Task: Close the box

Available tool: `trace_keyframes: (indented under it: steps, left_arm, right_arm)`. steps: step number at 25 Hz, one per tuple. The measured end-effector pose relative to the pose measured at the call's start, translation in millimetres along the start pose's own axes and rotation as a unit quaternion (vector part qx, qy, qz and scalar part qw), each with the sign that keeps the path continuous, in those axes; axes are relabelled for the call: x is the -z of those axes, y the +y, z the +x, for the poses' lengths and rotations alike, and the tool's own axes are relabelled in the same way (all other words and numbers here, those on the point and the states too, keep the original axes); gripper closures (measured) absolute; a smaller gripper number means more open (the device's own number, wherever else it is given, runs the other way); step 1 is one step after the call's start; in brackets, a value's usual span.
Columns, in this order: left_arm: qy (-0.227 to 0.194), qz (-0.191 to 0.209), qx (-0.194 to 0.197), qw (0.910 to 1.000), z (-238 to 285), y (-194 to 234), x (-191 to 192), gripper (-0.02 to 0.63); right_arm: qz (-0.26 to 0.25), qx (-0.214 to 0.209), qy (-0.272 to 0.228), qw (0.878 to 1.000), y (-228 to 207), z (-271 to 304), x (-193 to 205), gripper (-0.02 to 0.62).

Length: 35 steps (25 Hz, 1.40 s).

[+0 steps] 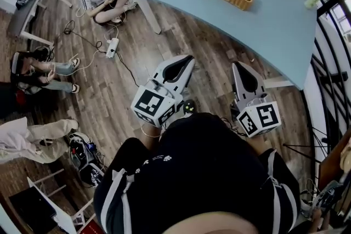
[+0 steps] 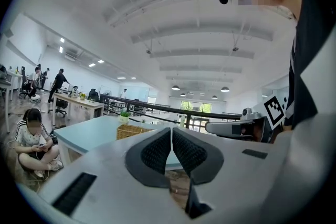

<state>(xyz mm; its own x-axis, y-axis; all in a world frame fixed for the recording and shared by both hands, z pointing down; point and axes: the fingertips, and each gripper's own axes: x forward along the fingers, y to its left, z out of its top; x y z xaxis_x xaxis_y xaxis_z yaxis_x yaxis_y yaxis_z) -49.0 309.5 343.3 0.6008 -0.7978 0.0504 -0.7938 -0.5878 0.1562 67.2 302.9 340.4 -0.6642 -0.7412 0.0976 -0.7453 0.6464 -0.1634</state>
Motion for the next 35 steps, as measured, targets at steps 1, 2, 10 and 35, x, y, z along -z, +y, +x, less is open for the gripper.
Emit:
trace_keyframes:
  steps: [1, 2, 10, 35]
  left_arm:
    - [0.0, 0.0, 0.004, 1.0, 0.1, 3.9, -0.5, 0.586]
    - [0.0, 0.0, 0.008, 1.0, 0.2, 8.2, -0.5, 0.586]
    - [0.005, -0.014, 0.029, 0.9995, -1.6, 27.3, 5.1, 0.586]
    - [0.03, -0.022, -0.023, 0.9991, 101.0, 125.0, -10.2, 0.586]
  right_arm:
    - [0.001, 0.004, -0.001, 1.0, 0.9, 3.2, -0.3, 0.594]
    - [0.002, 0.008, -0.002, 1.0, 1.6, 6.7, -0.5, 0.594]
    - [0.003, 0.032, 0.003, 0.999, 7.3, 15.5, 1.7, 0.594]
    - [0.041, -0.021, 0.019, 0.999, -92.2, 143.7, -17.0, 0.594]
